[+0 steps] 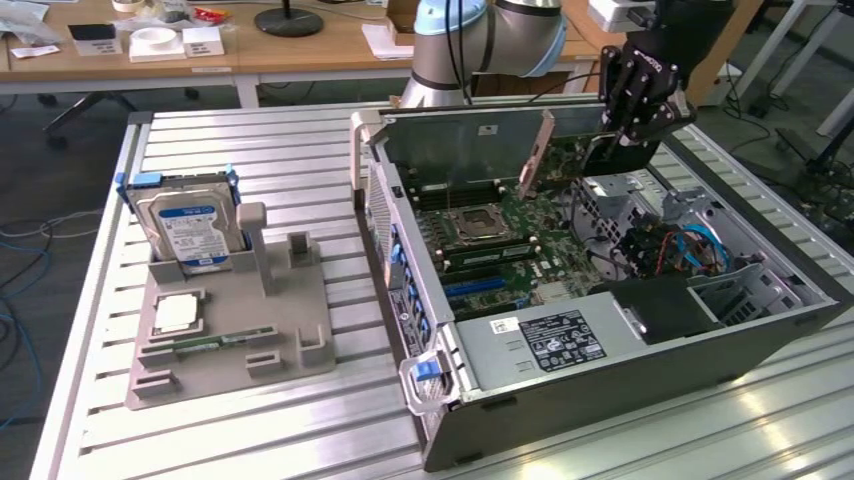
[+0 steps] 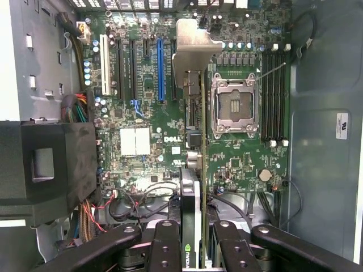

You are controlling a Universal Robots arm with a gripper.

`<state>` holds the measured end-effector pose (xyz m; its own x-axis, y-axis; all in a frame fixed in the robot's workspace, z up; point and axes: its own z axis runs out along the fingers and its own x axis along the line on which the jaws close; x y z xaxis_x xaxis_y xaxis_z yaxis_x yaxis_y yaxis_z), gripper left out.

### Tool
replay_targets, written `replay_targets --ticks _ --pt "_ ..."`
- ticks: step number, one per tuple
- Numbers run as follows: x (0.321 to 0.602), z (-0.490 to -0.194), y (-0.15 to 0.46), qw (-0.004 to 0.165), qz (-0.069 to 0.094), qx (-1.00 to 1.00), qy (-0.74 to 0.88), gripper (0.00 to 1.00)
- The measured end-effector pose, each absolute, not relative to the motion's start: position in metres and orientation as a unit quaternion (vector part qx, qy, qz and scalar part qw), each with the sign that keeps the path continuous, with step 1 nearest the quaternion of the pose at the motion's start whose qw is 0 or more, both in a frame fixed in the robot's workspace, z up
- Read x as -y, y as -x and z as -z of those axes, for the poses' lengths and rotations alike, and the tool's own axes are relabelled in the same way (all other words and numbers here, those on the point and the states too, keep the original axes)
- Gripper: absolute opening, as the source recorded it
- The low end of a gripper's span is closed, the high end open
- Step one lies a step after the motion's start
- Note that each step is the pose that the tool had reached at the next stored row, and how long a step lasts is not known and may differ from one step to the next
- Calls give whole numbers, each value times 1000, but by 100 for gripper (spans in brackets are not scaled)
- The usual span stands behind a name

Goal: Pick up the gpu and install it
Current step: 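Insert the gpu into the slot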

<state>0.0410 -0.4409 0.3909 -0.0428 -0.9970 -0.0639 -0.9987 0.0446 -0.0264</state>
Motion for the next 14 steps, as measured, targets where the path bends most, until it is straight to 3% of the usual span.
replay_targets --ticks 14 --pt "441 -388 -24 32 -12 -730 683 27"
